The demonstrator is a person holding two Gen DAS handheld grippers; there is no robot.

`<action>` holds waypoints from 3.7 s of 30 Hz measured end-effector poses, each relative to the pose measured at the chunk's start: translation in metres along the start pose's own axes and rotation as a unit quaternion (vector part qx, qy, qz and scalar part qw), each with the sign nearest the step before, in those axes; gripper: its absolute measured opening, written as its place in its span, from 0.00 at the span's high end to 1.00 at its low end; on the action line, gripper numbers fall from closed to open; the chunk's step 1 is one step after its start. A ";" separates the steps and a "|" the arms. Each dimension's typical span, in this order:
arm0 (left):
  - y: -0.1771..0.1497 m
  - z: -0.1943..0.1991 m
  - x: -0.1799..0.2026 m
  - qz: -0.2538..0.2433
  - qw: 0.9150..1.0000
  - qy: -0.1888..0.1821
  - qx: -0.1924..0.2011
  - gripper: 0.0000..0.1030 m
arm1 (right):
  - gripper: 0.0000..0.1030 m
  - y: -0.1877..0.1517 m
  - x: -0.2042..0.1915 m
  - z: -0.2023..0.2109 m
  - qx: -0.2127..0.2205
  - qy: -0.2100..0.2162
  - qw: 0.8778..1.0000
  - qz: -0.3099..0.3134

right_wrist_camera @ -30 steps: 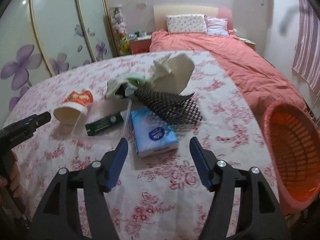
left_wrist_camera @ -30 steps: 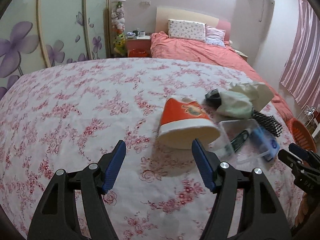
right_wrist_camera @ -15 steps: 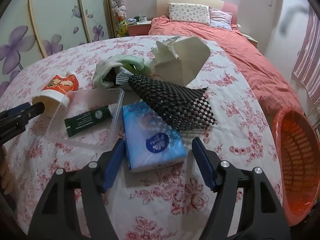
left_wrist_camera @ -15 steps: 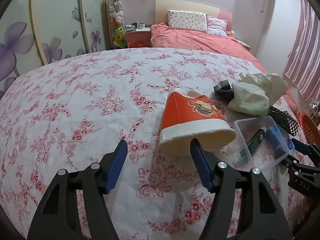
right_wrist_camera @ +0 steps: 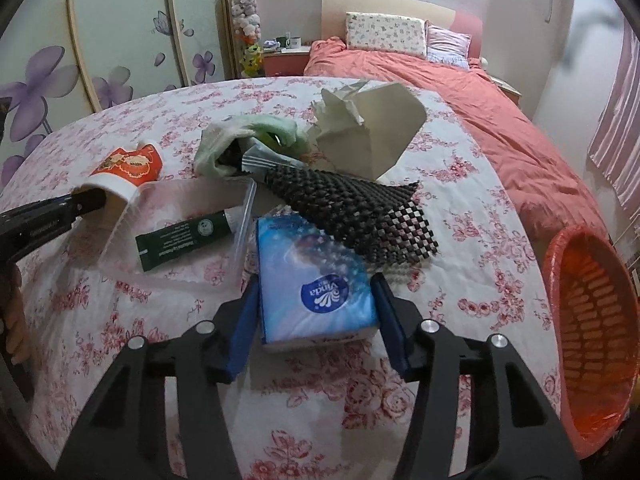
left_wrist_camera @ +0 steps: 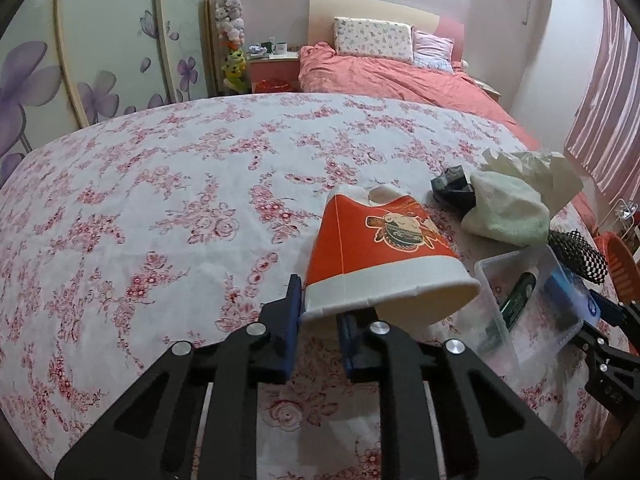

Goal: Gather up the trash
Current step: 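Grasp the red-and-white paper cup with the left tool while the right tool grasps the tissue pack, then carry the paper cup and tissue pack over the orange basket and open both tools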

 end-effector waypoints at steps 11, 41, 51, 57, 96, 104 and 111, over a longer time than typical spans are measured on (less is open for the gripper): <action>0.004 0.023 -0.012 0.011 0.999 0.003 0.030 0.93 | 0.51 -0.009 0.007 0.028 0.010 0.016 1.000 -0.014; 0.032 0.094 0.042 -0.014 0.993 -0.058 0.104 0.94 | 0.52 0.020 0.039 0.146 0.161 -0.014 0.986 -0.051; 0.043 0.115 0.123 -0.044 0.982 -0.136 0.121 0.94 | 0.52 0.021 0.106 0.189 0.214 -0.141 0.963 -0.086; 0.043 0.123 0.185 -0.062 0.970 -0.195 0.128 0.94 | 0.52 0.012 0.160 0.207 0.226 -0.198 0.945 -0.126; -0.001 0.089 0.362 -0.130 0.936 -0.323 0.051 0.94 | 0.52 -0.035 0.278 0.203 0.223 -0.246 0.918 -0.216; -0.009 0.080 0.380 -0.141 0.936 -0.321 0.039 0.94 | 0.52 -0.036 0.291 0.197 0.226 -0.232 0.916 -0.236; -0.022 0.061 0.389 -0.146 0.940 -0.308 0.007 0.72 | 0.47 -0.039 0.303 0.178 0.214 -0.209 0.919 -0.256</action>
Point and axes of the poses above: each gripper's, at about its wrist camera, not at the fingertips, and z roughly against the way its jaws point, x to its right, y to its top, the point moved 3 cm from there along -z, roughly the way its jaws point, and after that the axes turned 12 degrees about x, right-handed, at the moved point
